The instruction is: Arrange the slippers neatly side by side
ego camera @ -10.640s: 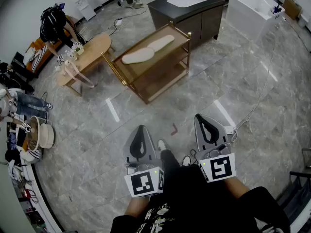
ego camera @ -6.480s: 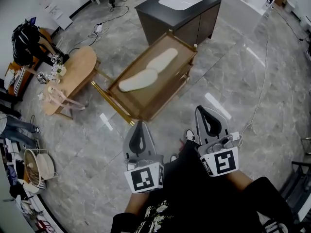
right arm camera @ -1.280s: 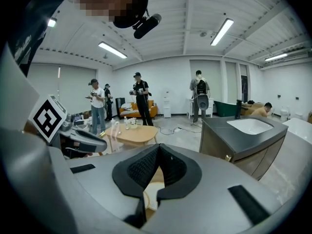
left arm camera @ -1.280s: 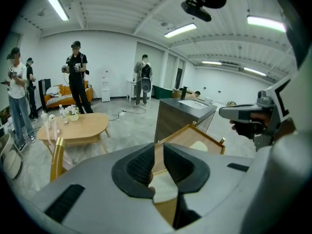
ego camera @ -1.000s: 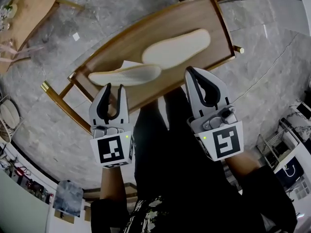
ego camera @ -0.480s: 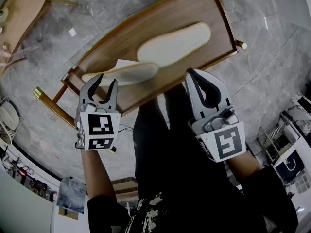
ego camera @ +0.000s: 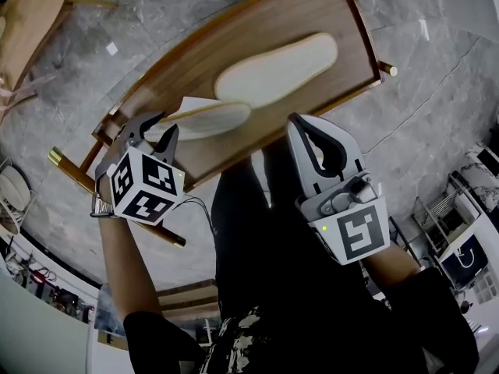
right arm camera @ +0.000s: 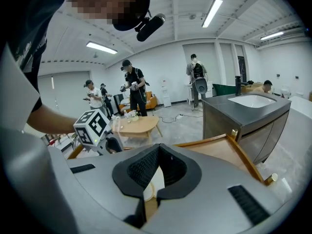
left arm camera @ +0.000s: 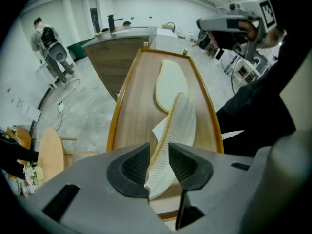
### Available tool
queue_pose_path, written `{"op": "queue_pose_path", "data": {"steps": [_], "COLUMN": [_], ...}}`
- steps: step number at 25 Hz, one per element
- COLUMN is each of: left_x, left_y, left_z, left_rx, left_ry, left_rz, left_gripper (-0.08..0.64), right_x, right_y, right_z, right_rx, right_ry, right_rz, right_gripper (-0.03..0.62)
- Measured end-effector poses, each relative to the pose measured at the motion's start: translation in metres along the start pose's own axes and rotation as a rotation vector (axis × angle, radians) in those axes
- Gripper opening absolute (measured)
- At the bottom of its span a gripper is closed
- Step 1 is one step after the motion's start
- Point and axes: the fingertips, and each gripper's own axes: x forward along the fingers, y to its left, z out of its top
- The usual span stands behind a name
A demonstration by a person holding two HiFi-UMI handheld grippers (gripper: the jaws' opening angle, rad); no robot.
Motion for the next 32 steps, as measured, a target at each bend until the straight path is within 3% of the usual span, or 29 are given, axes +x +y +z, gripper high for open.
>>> {"op": "queue_pose_path", "data": {"steps": [4, 10, 17, 27, 32], "left_x": [0.006, 0.011, 0.01, -0.033, -0.049], "left_y": [-0.006, -0.006, -0.014, -0.046, -0.056], "left_z": [0.0, -0.003, -0.002, 0.002, 0.009], "left_rx": [0.048, 0.094, 0.018, -0.101, -0.259], "left_ry": [0.052, 0.078, 0.117, -0.064, -0.182], "left_rz": [-0.11, -0.223, -0.33, -0.334, -0.293], "left_gripper": [0.092, 0.093, 0.058, 0.026, 0.025], "right_x": [-0.005, 0.008, 0.008, 0.005, -0.003], "right_y": [-0.003, 0.002, -0.001, 0.029, 0.036], "right_z": [-0.01, -0.006, -0.008, 0.012, 0.016], "right_rx": [0.019, 0.016, 0.012, -0.049, -0.067], "right_ry": [0.07, 0.044, 0.062, 0.024, 0.019], "right_rz": [0.003, 0.003, -0.023, 0.029, 0.058], "right_gripper": [-0.003, -0.003, -0.003, -0.003, -0.003]}}
